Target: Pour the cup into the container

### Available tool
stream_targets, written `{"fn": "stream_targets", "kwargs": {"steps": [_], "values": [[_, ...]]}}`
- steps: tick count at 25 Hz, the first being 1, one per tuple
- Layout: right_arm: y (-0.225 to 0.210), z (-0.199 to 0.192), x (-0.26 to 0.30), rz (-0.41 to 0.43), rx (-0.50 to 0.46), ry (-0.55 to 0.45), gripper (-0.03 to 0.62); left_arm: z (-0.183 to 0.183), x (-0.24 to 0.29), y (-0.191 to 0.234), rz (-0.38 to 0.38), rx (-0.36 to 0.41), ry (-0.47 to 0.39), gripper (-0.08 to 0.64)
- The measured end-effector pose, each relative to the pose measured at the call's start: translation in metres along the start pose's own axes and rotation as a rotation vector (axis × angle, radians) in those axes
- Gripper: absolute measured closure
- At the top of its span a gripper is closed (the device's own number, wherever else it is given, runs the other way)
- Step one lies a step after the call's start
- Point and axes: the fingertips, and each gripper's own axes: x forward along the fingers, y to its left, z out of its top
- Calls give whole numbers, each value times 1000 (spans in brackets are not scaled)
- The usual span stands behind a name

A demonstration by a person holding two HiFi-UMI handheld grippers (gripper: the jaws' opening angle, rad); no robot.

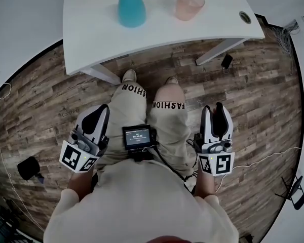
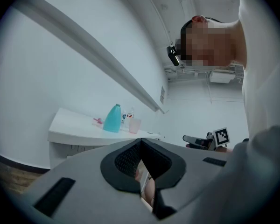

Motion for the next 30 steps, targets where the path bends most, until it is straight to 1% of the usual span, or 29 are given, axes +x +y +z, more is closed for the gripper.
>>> {"fn": "stream_targets", "kwargs": {"steps": [6,16,20,30], "values": [[-7,-5,34,17,-27,11,454,2,20,25,5,-10,-10,548],[-12,4,78,6,-38,0,454,19,38,57,17,-15,-33,548],[-7,6,84,9,-48,-1,454,20,37,65,20,-26,-41,548],[1,19,87,19,-73,-4,454,31,26,71,34,-41,-81,548]]}}
